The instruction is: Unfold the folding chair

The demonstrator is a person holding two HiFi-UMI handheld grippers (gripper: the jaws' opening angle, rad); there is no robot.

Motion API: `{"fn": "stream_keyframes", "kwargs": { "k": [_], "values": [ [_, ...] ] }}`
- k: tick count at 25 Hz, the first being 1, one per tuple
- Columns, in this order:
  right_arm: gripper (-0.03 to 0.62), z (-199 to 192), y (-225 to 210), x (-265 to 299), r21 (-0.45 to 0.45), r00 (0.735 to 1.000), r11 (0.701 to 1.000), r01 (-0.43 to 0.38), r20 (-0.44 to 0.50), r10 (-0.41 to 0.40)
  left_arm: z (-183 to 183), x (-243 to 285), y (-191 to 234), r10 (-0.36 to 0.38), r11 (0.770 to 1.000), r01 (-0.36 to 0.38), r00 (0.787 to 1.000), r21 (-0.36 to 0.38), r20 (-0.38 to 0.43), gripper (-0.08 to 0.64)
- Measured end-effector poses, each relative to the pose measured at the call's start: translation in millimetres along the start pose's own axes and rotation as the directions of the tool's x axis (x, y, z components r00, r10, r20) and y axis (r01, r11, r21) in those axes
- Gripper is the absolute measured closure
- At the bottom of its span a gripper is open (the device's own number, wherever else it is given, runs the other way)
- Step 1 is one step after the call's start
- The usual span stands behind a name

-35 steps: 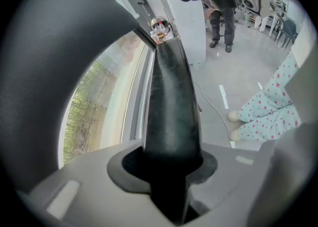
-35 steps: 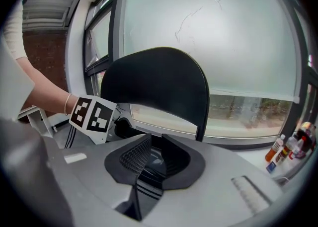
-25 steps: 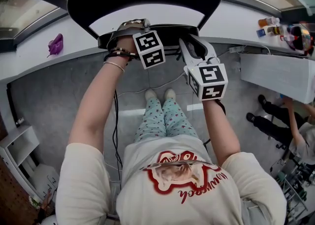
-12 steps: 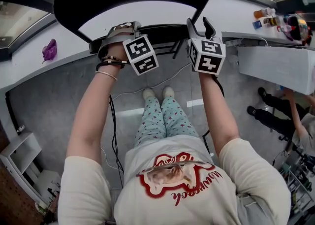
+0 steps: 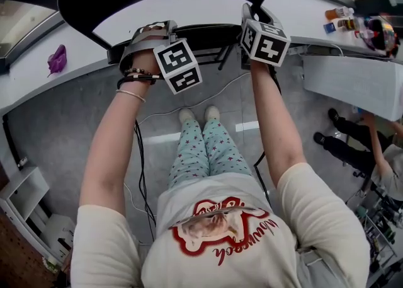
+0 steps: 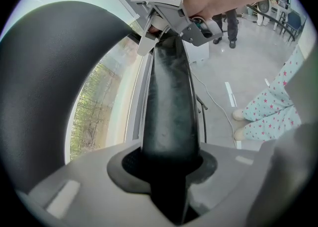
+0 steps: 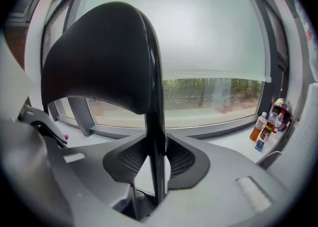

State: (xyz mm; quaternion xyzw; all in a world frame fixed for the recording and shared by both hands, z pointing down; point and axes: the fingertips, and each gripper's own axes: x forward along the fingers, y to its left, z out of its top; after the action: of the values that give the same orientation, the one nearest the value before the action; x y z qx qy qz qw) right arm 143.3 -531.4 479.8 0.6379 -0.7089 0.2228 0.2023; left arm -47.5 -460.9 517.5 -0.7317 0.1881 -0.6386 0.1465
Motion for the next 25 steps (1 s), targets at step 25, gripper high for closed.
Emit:
{"fn": "stream_keyframes", "kwargs": {
  "k": [25],
  "values": [
    [0.454,-13,5,-4,-0.199,0.995,0.975,-0.095,0.009,0.099,-1,-33,-65,0.237,0.97,-0.238,0.971,0.055,0.014,0.416]
  ]
}}
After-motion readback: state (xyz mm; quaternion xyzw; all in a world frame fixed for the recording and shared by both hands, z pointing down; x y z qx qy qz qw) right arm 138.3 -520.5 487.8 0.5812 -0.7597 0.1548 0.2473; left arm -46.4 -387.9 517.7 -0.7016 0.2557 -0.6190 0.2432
